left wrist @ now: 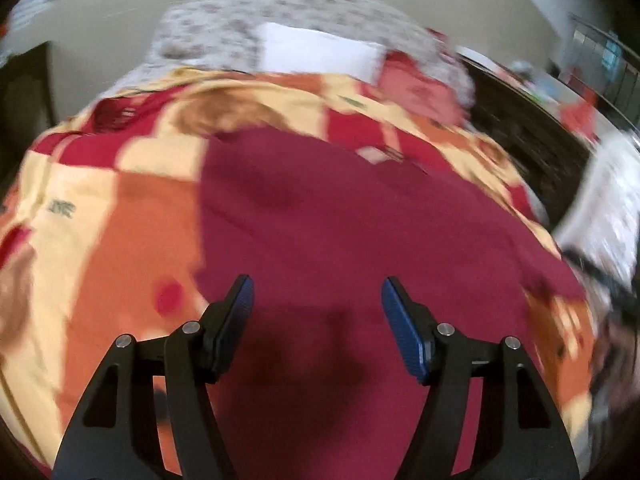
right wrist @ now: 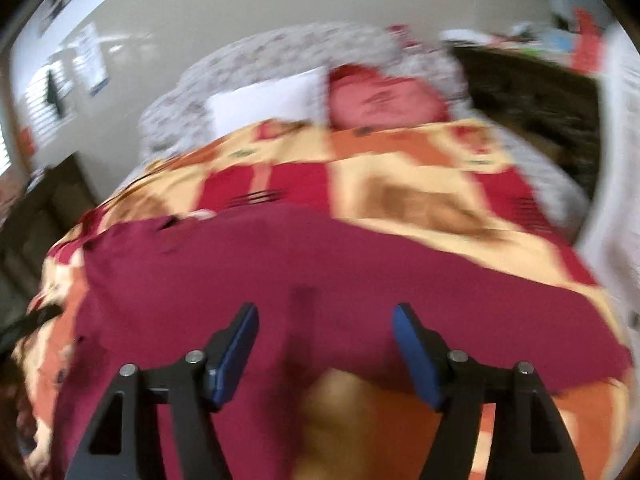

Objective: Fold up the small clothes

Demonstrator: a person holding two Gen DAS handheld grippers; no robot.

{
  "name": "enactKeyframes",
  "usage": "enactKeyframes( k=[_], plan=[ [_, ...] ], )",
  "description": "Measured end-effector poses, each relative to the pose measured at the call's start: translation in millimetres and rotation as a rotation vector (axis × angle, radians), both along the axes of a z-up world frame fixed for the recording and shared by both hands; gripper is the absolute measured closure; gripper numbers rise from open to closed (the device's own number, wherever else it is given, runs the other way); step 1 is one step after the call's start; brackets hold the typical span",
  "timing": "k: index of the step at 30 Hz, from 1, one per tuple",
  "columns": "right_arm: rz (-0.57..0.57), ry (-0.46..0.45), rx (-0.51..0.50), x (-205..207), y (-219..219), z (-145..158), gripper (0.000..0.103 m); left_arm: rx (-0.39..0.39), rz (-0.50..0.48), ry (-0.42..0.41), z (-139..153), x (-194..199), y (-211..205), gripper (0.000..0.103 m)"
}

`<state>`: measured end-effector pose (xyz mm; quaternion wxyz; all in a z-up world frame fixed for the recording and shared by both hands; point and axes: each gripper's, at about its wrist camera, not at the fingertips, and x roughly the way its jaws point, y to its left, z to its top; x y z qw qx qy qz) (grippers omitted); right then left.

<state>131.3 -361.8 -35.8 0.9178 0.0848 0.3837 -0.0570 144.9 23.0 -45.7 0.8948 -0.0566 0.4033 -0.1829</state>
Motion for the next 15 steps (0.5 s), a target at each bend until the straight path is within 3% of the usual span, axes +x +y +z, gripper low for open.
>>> enactKeyframes(
  k=[4, 7, 10, 13, 15],
  plan=[
    [-0.182, 0.047, 0.057, -42.5, -91.7, -8.4, 0.035, 0.03, -0.05, 0.053, -33.8, -24.5, -18.7, 0.036],
    [-0.378, 0.099, 0.16, -71.7, -172.8, -17.0, 0.036, 0.031, -0.047, 0.08, -60.9, -29.2, -21.3, 0.037],
    [-0.559, 0.141, 0.366, -97.2, -248.9, -39.2, 0.035, 0.01, -0.046, 0.043, -64.9, -36.9, -19.5, 0.036],
    [-0.597, 0.143, 0.615, -105.7, -289.2, -71.0, 0.04, 0.012, -0.046, 0.045, -66.1, -36.3, -20.6, 0.036],
    [-0.602, 0.119, 0.693, -106.3, -296.8, -82.4, 0.042, 0.013, -0.046, 0.045, -66.4, -35.7, -20.9, 0.036]
  ],
)
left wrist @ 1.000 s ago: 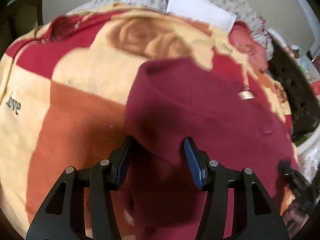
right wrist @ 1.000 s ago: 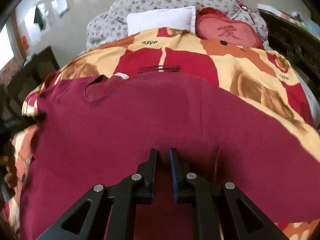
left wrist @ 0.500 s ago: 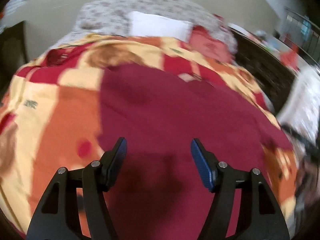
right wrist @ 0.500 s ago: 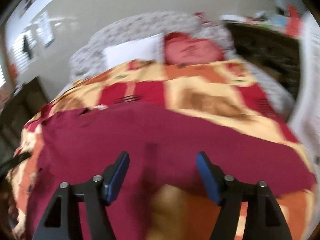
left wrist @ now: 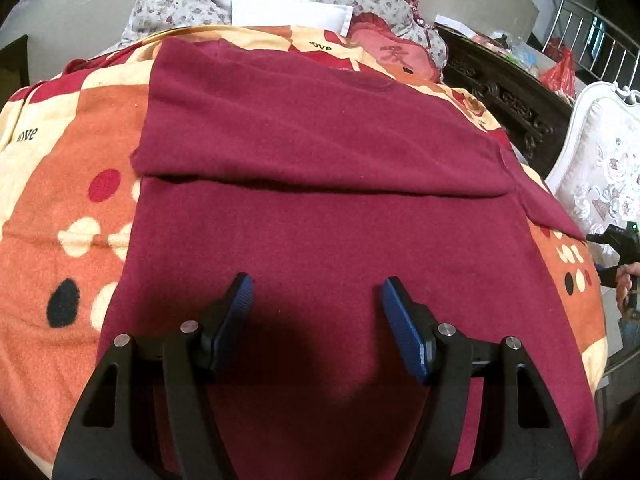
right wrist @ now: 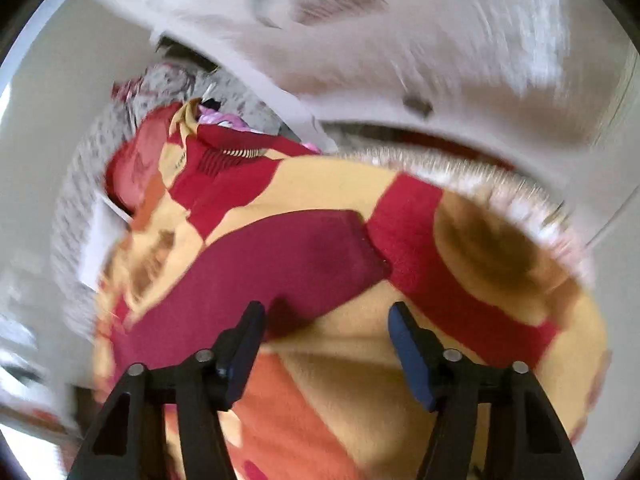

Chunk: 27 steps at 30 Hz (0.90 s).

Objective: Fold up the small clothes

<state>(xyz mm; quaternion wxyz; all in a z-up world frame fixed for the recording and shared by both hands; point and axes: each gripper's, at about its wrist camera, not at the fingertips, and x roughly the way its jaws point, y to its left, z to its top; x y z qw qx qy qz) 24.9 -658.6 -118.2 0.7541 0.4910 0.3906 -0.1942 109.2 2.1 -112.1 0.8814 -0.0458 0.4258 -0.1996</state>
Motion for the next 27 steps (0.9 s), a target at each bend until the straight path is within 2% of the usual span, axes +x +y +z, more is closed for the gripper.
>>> enactKeyframes(
  k=[2, 5, 7, 9, 11, 15, 19, 22, 27],
  plan=[
    [-0.041, -0.023, 0.038, 2.0, -3.6, -10.1, 0.042, -0.001, 0.0, 0.0, 0.3, -0.4, 0.0, 0.035],
    [-0.093, -0.113, 0.106, 4.4, -10.1, -18.6, 0.046, -0.003, 0.002, 0.0, -0.5, -0.6, -0.5, 0.035],
    [-0.088, -0.138, 0.112, 8.9, -9.3, -18.3, 0.055, 0.001, 0.002, -0.001, -0.4, 0.2, -0.8, 0.035],
    [-0.09, -0.137, 0.096, 12.4, -9.4, -15.7, 0.071, 0.006, 0.003, -0.002, -0.4, 0.3, -1.6, 0.035],
    [-0.099, -0.143, 0.05, 2.7, -9.0, -4.7, 0.081, 0.008, 0.004, -0.002, -0.5, -1.4, -1.6, 0.035],
    [-0.072, -0.134, -0.088, 5.9, -0.7, 21.1, 0.09, 0.012, 0.004, -0.001, -0.6, -1.1, -2.3, 0.035],
    [-0.014, -0.142, -0.176, 18.0, 14.3, 51.1, 0.091, 0.04, -0.014, 0.001, -1.8, 0.6, -7.4, 0.03],
    [0.063, -0.15, -0.242, 32.8, 35.9, 76.1, 0.091, 0.034, -0.017, 0.002, -2.5, -0.2, -7.2, 0.029],
    [0.241, -0.202, -0.351, 59.7, 106.0, 123.5, 0.091, 0.016, -0.017, 0.009, -2.1, 0.1, -4.3, 0.029]
  ],
)
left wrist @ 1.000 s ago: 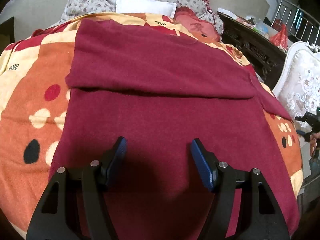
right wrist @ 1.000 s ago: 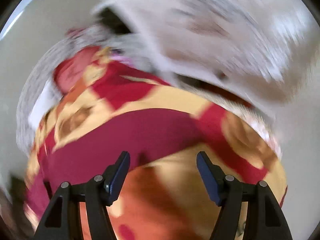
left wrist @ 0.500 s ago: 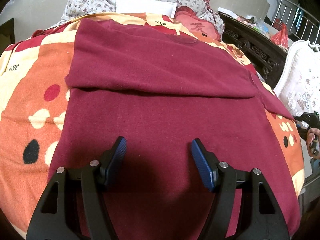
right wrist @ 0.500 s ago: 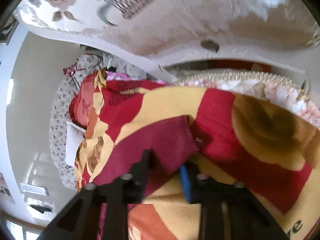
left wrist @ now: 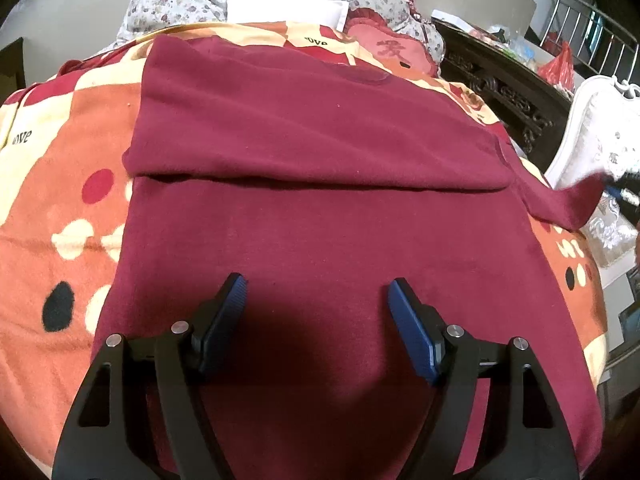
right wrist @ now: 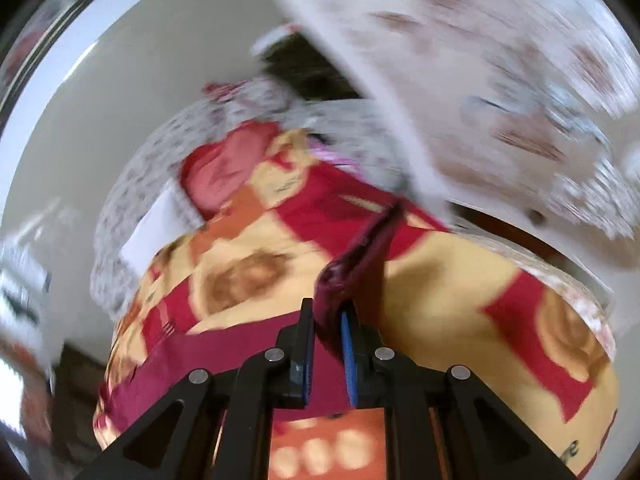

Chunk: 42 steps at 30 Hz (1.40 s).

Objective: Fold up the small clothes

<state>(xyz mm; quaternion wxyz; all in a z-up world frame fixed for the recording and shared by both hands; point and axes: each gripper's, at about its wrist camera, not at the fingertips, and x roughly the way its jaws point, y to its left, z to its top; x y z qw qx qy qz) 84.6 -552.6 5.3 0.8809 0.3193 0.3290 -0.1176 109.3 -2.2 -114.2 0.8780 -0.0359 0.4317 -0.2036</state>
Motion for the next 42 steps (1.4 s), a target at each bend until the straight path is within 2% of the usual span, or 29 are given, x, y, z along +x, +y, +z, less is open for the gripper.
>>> enactKeyframes(
  k=[4, 8, 12, 16, 22, 31, 37, 42],
  plan=[
    [0.141, -0.047, -0.065, 16.0, 63.0, 29.7, 0.091, 0.031, -0.019, 0.009, 1.3, 0.9, -6.5, 0.024],
    [0.235, -0.08, -0.087, 26.5, 117.7, 46.4, 0.091, 0.071, -0.034, 0.006, 3.4, 0.0, -10.9, 0.024],
    [0.292, -0.046, -0.157, 31.1, 151.5, 48.4, 0.091, -0.015, -0.038, 0.01, 0.9, 0.8, 1.9, 0.024],
    [0.292, -0.004, -0.194, 27.9, 153.9, 43.0, 0.091, -0.053, -0.038, 0.011, 0.8, 0.6, 7.0, 0.024],
    [0.282, 0.032, -0.204, 10.8, 148.4, 38.8, 0.091, -0.04, -0.036, 0.008, 1.4, 0.1, 4.4, 0.024],
    [0.319, 0.014, -0.198, 10.0, 164.0, 47.0, 0.091, -0.029, -0.035, 0.007, 0.6, 0.9, 3.1, 0.024],
    [0.311, 0.038, -0.2, 7.4, 165.4, 43.4, 0.091, -0.039, -0.035, 0.008, 0.6, -0.9, 4.6, 0.024],
    [0.327, 0.037, -0.211, 14.7, 170.7, 46.1, 0.091, -0.018, -0.036, 0.006, 1.7, 0.1, 1.6, 0.024]
  ],
)
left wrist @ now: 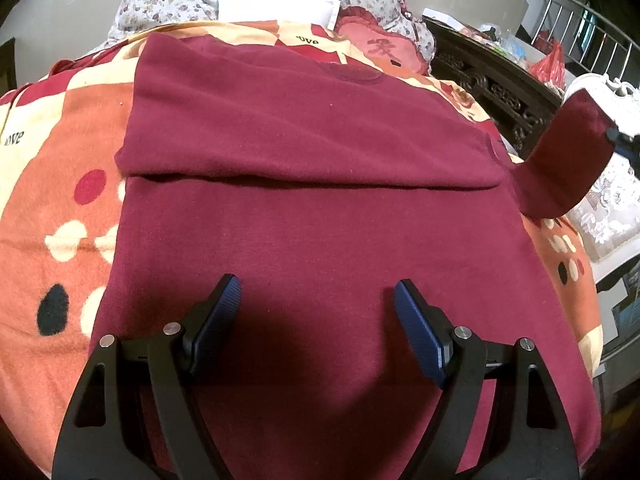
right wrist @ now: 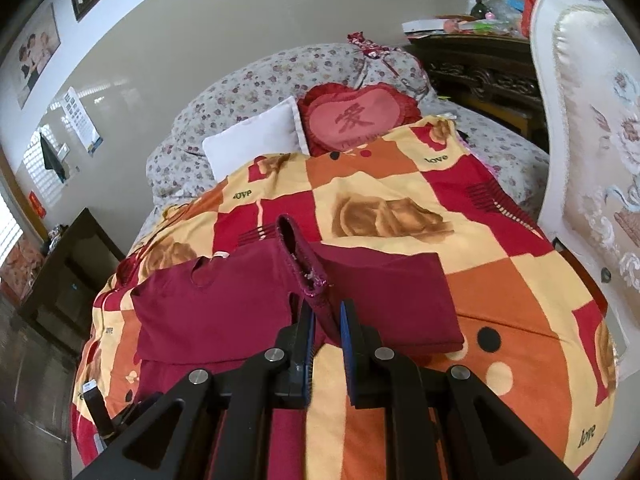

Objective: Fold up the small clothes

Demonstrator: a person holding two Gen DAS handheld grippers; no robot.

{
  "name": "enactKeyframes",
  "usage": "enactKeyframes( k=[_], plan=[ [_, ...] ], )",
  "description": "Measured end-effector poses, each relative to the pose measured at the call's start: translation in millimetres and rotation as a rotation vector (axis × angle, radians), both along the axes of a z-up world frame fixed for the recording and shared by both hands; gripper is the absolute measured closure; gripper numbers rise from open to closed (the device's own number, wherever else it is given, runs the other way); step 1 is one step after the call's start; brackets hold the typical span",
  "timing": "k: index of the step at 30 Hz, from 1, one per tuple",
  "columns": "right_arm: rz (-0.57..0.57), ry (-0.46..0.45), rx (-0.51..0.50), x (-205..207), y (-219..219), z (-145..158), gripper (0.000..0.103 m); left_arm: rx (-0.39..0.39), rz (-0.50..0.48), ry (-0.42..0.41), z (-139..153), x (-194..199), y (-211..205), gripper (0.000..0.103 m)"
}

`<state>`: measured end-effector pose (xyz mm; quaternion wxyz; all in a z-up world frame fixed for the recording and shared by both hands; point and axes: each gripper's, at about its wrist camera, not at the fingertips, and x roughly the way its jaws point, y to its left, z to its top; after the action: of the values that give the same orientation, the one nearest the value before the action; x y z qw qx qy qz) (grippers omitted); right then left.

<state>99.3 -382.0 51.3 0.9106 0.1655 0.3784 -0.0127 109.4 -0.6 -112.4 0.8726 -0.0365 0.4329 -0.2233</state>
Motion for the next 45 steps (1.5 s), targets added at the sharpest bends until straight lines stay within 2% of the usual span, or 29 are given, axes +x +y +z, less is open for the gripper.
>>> enactKeyframes(
  k=[5, 8, 11, 14, 15, 19, 21, 22, 23, 25, 26, 27, 29, 32, 35, 36, 39, 40, 42, 43, 44, 45],
  plan=[
    [0.02, -0.023, 0.013, 28.1, 23.6, 3.3, 0.091, -0.004, 0.0, 0.008, 2.5, 1.2, 0.2, 0.024],
    [0.058, -0.041, 0.054, 50.7, 54.7, -8.3, 0.091, -0.01, 0.03, 0.031, 16.6, 10.0, 3.4, 0.024],
    [0.125, -0.036, 0.097, 77.9, 99.8, -36.4, 0.091, -0.024, 0.05, 0.004, 39.3, 23.0, 8.3, 0.024],
    [0.197, 0.001, 0.115, 101.1, 148.3, -70.9, 0.091, -0.023, 0.046, -0.081, 66.8, 38.2, 9.1, 0.023],
    [0.222, 0.015, 0.108, 107.6, 164.9, -85.1, 0.091, -0.025, 0.035, -0.086, 71.0, 45.6, 7.3, 0.023],
    [0.216, 0.106, 0.063, 118.4, 190.8, -131.3, 0.09, -0.088, -0.019, -0.064, 73.0, 70.6, -5.7, 0.023],
    [0.222, 0.121, 0.092, 114.9, 186.3, -141.5, 0.086, -0.135, -0.051, -0.019, 66.5, 87.6, -16.8, 0.024],
    [0.223, 0.117, 0.101, 110.7, 181.6, -143.0, 0.086, -0.131, -0.062, 0.004, 61.6, 94.7, -24.2, 0.024],
    [0.227, 0.11, 0.109, 102.3, 177.2, -142.8, 0.083, -0.132, -0.076, 0.017, 59.1, 98.8, -29.2, 0.024],
    [0.25, 0.083, 0.082, 80.8, 172.6, -139.8, 0.064, -0.132, -0.116, 0.051, 49.8, 107.8, -45.1, 0.024],
    [0.255, 0.071, 0.052, 69.7, 171.3, -138.6, 0.045, -0.138, -0.126, 0.056, 48.4, 108.8, -49.7, 0.024],
    [0.255, 0.063, 0.019, 54.9, 169.3, -138.1, 0.035, -0.15, -0.136, 0.062, 46.1, 109.3, -54.6, 0.024],
    [0.261, 0.075, -0.01, 32.7, 165.2, -143.4, 0.035, -0.174, -0.154, 0.071, 44.7, 108.3, -64.2, 0.024],
    [0.252, 0.138, -0.037, 16.5, 158.7, -167.6, 0.034, -0.217, -0.184, 0.094, 42.7, 110.4, -80.7, 0.024],
    [0.251, 0.097, -0.038, 10.0, 157.7, -171.7, 0.033, -0.228, -0.17, 0.131, 35.1, 120.4, -92.2, 0.024],
    [0.267, 0.098, -0.038, 11.5, 159.7, -173.5, 0.025, -0.226, -0.162, 0.134, 33.5, 123.2, -94.3, 0.024],
    [0.293, 0.086, -0.04, 13.0, 163.1, -175.8, 0.016, -0.254, -0.132, 0.146, 32.4, 129.6, -95.2, 0.024],
    [0.294, 0.084, -0.039, 13.1, 162.4, -176.8, 0.016, -0.267, -0.12, 0.15, 33.9, 130.1, -94.9, 0.026],
    [0.296, 0.077, -0.018, 12.9, 159.5, -177.4, 0.015, -0.279, -0.116, 0.158, 36.2, 130.4, -96.3, 0.049],
    [0.295, 0.071, -0.006, 12.4, 157.5, -177.7, 0.015, -0.271, -0.117, 0.156, 38.8, 128.9, -99.2, 0.067],
    [0.294, 0.066, 0.007, 12.2, 155.1, -177.8, 0.015, -0.249, -0.107, 0.143, 41.1, 128.0, -101.3, 0.078],
    [0.294, 0.065, 0.015, 13.0, 154.4, -176.5, 0.015, -0.221, -0.096, 0.135, 42.7, 126.7, -104.3, 0.082]
  ],
)
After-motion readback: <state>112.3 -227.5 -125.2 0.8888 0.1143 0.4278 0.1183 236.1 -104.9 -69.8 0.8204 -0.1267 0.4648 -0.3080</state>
